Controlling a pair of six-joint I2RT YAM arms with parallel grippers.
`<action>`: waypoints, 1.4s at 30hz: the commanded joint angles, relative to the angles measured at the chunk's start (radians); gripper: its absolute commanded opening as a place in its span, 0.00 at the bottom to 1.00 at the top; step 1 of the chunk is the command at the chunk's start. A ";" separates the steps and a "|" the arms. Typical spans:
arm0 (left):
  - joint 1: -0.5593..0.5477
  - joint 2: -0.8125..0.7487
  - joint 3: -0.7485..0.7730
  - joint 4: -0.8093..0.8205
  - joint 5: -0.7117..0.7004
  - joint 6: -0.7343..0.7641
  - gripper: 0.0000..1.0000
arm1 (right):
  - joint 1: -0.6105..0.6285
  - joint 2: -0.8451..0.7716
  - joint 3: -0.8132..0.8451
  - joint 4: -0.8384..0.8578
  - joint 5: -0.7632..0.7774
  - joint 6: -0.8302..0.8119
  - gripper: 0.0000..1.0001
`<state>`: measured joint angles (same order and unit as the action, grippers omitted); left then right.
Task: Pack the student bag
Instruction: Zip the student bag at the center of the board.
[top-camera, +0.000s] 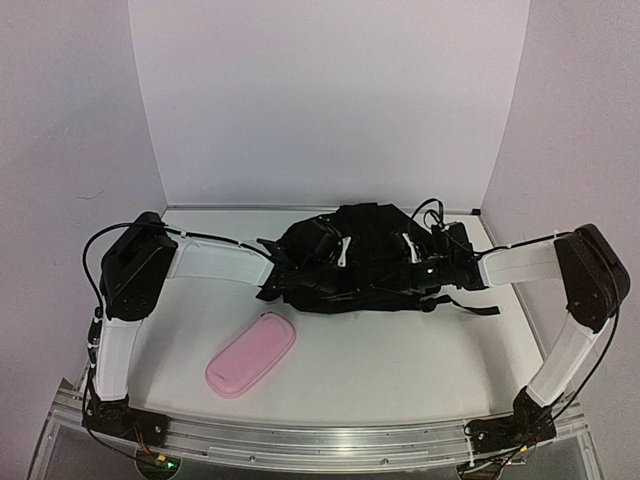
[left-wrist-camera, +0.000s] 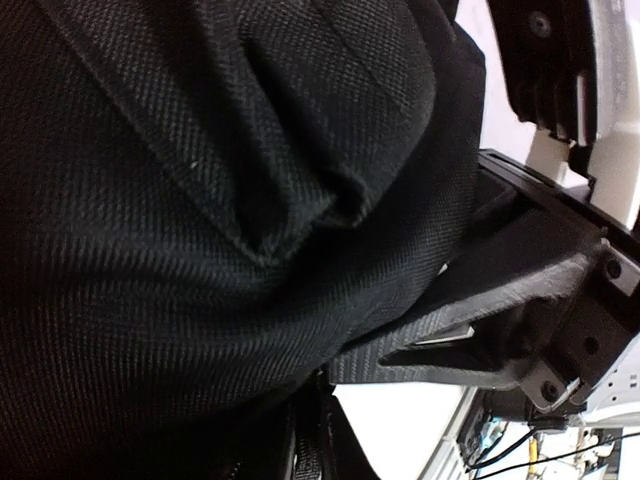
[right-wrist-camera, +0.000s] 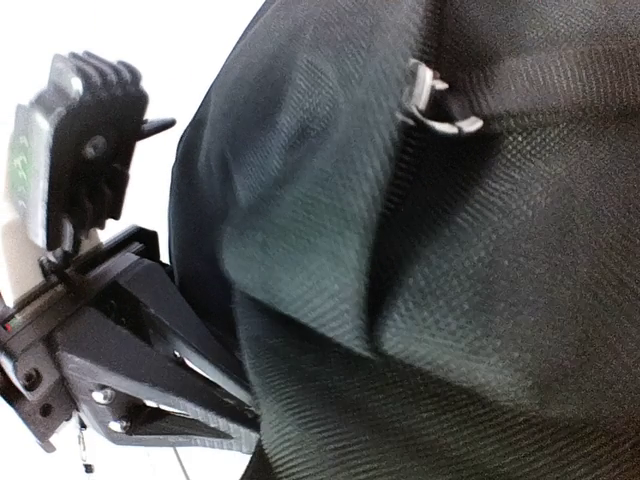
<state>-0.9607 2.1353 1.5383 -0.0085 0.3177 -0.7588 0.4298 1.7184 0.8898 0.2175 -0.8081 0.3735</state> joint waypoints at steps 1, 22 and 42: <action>0.001 -0.053 -0.026 -0.014 -0.026 0.015 0.03 | 0.003 -0.042 0.029 0.103 0.019 0.018 0.23; 0.001 -0.191 -0.125 -0.119 -0.079 0.058 0.00 | -0.064 0.025 0.105 -0.057 0.250 0.013 0.28; 0.005 -0.330 -0.234 -0.259 -0.206 0.111 0.00 | -0.170 -0.003 0.177 -0.229 0.317 -0.055 0.00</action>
<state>-0.9611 1.8932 1.3263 -0.2051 0.1550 -0.6771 0.3205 1.7527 1.0078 0.0203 -0.6161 0.3671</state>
